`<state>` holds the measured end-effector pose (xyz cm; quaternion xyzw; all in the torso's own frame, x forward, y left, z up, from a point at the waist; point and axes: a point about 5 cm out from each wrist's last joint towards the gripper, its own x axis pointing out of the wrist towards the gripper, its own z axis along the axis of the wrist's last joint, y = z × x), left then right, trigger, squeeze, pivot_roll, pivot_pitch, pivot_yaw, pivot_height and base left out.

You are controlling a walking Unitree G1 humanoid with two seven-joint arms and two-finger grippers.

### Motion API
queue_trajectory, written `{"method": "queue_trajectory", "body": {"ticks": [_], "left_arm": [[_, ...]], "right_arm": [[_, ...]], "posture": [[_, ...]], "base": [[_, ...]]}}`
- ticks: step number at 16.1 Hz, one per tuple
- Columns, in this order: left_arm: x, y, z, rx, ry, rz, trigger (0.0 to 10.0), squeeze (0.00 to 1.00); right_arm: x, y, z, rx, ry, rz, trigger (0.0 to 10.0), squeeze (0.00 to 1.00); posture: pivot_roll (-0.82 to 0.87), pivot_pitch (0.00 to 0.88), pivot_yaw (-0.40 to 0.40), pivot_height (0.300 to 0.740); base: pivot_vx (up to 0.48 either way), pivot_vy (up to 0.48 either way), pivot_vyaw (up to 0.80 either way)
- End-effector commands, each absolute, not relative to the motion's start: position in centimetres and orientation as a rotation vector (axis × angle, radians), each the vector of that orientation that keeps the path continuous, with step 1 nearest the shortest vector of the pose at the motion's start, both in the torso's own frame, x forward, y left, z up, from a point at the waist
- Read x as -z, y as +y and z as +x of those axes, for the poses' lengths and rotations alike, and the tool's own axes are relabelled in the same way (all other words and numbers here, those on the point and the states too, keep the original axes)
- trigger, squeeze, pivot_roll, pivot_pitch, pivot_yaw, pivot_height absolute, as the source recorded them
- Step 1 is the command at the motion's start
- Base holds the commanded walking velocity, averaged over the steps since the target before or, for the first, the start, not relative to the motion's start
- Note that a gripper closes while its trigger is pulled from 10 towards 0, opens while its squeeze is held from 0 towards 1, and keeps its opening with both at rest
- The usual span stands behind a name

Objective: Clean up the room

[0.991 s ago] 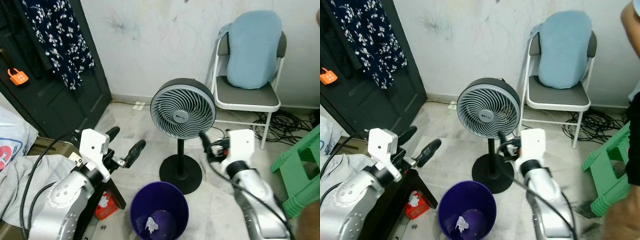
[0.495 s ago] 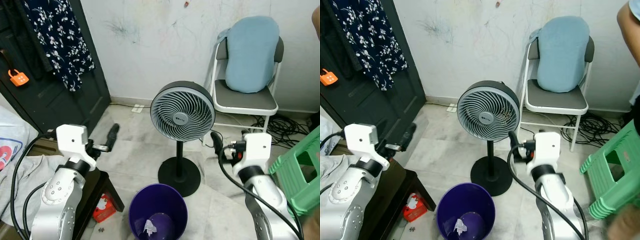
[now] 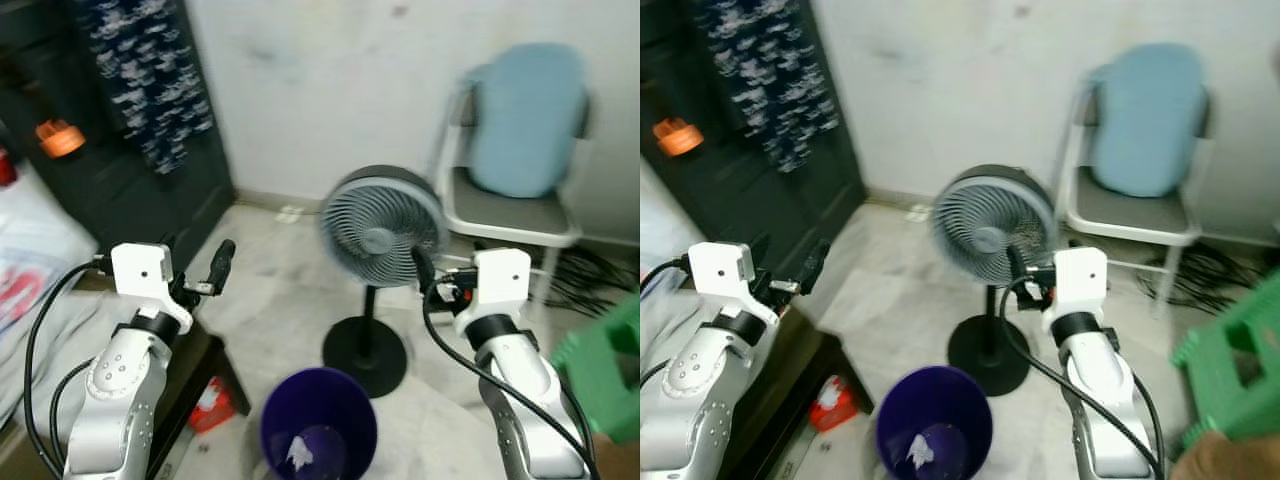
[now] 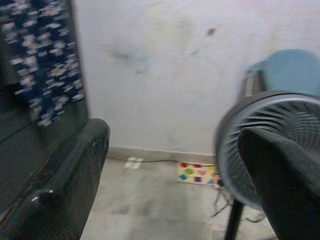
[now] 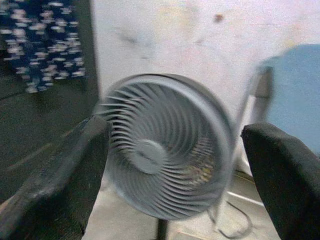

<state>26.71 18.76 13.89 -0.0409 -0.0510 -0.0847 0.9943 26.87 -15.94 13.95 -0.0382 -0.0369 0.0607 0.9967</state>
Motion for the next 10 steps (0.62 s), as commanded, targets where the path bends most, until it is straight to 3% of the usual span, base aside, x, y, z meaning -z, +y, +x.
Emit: {"method": "queue_trajectory", "body": {"ticks": [1,5,10], "left_arm": [[-14.2,18.9,27.0,0.141,-0.122,-0.088,10.0,0.0],[-13.6,17.4,26.1,0.193,-0.085,-0.099,10.0,0.0],[-14.0,17.8,26.4,0.185,-0.088,-0.099,10.0,0.0]], "right_arm": [[-14.6,-15.6,26.9,-0.129,-0.094,-0.068,10.0,0.0],[-14.5,-16.1,26.7,-0.093,-0.085,-0.063,10.0,0.0],[-14.5,-15.6,26.4,-0.105,-0.074,-0.062,10.0,0.0]], "posture": [[-0.12,0.0,0.039,0.74],[-0.12,0.0,0.059,0.74],[-0.11,0.0,0.049,0.74]], "base": [[0.0,0.0,0.8],[0.0,0.0,0.75],[0.0,0.0,0.67]]}}
